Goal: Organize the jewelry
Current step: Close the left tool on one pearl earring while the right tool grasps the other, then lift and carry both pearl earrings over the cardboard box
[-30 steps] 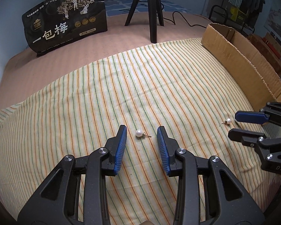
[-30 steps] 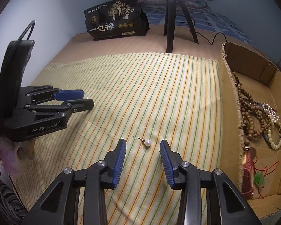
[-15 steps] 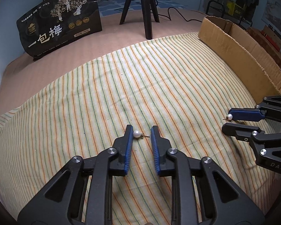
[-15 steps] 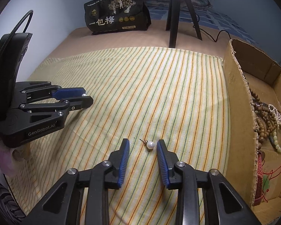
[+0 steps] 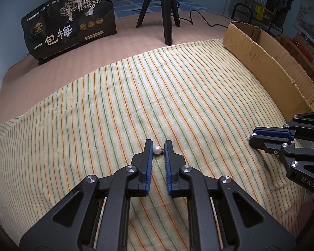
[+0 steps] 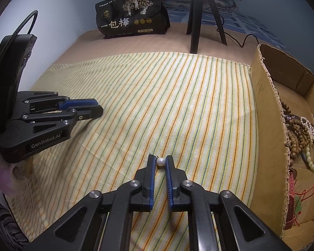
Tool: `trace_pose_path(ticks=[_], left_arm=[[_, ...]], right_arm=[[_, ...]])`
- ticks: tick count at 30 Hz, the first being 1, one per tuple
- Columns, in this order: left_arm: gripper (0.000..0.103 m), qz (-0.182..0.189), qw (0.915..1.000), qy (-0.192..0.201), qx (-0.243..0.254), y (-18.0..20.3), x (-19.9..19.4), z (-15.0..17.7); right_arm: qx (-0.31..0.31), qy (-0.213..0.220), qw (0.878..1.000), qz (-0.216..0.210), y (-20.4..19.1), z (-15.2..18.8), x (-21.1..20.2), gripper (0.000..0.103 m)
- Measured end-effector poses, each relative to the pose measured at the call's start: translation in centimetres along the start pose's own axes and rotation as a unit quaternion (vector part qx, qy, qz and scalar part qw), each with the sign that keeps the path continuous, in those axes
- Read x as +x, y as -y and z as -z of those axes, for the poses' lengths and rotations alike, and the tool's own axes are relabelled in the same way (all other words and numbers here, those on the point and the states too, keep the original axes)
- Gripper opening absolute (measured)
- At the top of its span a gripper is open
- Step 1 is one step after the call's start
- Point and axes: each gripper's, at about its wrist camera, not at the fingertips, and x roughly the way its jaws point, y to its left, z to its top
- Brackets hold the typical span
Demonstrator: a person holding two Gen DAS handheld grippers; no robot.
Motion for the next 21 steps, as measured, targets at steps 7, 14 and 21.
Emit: trace_pose_path(ticks=[7,14,21], left_arm=[[0.009,-0.004,0.9999,0.006,-0.013,-0.6,-0.8,0.0],[0.009,-0.007,0.9992,0.025,-0.032,-1.2,-2.5,-0.5],[0.009,-0.006,0.9983,0.052,-0.027,-0.1,-4.6,-1.4]], right_arm=[[-0.002,0.015,1.0,-0.007,-0.3,-0.2,-1.1,0.007],[-0.001,0.038,0.999,-0.013,-0.5,-0.8,-2.8,0.007],[0.006,0.063,0.998,-0.013,0.1,-1.5,-5.2,0.007]])
